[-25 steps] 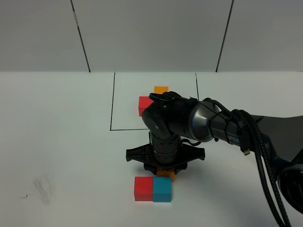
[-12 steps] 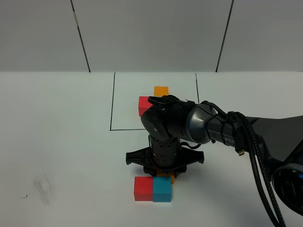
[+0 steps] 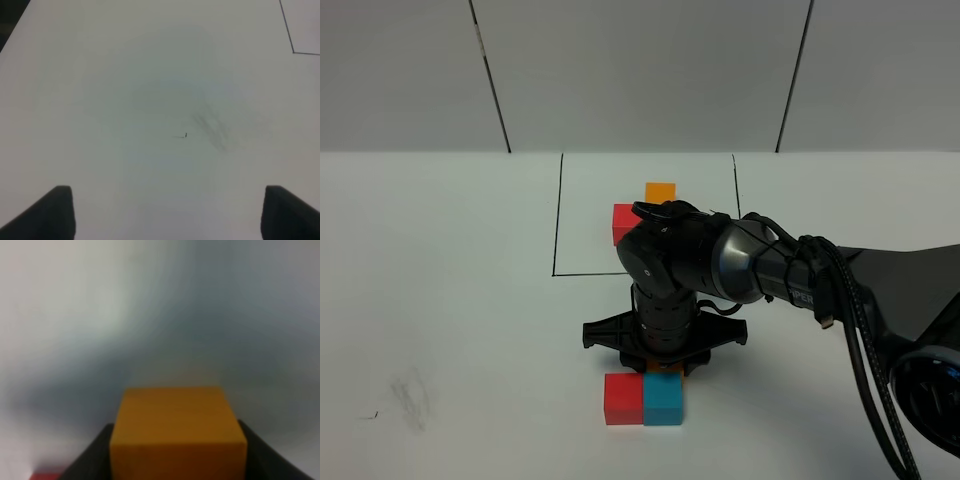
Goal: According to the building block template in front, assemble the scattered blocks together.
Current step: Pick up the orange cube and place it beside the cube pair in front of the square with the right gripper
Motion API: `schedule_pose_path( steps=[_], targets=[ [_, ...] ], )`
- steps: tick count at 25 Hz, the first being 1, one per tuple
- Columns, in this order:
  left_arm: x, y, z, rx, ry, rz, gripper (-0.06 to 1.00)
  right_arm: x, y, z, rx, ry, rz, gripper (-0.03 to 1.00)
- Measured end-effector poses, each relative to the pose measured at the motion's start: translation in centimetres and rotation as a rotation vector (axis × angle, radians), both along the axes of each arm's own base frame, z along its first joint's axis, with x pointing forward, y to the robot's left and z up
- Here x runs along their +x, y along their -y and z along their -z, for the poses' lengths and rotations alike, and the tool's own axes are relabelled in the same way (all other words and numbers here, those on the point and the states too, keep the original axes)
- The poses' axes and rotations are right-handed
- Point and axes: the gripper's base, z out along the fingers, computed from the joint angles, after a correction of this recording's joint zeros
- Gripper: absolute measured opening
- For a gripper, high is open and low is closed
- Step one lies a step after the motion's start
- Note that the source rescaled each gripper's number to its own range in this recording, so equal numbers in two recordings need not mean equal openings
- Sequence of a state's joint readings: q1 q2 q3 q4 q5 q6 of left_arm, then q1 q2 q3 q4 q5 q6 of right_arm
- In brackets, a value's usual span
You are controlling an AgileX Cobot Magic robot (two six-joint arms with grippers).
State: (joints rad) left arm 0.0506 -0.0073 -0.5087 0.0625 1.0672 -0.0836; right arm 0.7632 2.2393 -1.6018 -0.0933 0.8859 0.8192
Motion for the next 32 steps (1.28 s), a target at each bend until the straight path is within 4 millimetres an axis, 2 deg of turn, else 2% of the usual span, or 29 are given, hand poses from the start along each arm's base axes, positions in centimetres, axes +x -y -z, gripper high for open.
schedule_pose_path(
  steps=[32],
  targets=[
    [0.0, 0.0, 0.0, 0.0, 0.0, 0.0, 0.99, -0.09, -0.18, 0.2, 0.01, -0.012, -0.081, 0.24]
  ],
)
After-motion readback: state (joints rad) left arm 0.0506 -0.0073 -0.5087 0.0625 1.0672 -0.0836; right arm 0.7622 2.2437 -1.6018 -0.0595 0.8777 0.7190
